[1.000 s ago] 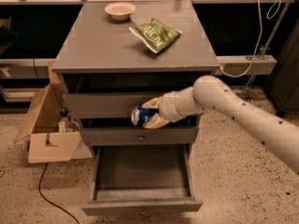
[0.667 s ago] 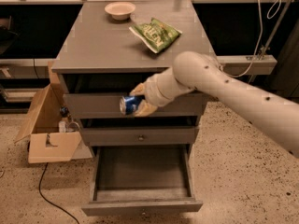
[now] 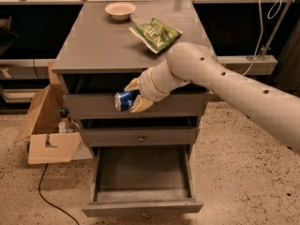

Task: Pick pepsi can from bottom drawer and place on counter

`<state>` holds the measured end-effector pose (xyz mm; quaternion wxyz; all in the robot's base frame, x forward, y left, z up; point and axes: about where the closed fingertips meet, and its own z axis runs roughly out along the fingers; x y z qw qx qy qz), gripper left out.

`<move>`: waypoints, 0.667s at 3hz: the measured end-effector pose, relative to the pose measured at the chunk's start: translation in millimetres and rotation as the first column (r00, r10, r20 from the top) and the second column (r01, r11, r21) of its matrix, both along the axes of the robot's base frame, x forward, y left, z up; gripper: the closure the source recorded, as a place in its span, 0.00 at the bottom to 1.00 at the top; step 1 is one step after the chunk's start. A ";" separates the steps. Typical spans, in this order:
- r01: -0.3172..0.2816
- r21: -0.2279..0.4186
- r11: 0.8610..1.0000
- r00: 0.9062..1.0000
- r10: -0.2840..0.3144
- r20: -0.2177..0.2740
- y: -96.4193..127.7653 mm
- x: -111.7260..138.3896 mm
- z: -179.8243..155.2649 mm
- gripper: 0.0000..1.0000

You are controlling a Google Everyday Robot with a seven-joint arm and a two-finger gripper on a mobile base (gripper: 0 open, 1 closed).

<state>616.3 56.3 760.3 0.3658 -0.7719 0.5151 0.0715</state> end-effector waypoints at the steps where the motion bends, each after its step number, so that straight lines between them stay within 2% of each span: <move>1: -0.024 -0.017 1.000 0.995 0.026 0.092 -7.1 1.9 64.0 1.00; 2: -0.008 -0.050 0.999 0.985 0.016 0.169 -6.4 22.0 134.8 1.00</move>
Offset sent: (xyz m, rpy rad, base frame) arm 0.0347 0.0048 0.2144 -0.0713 -0.2515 0.0118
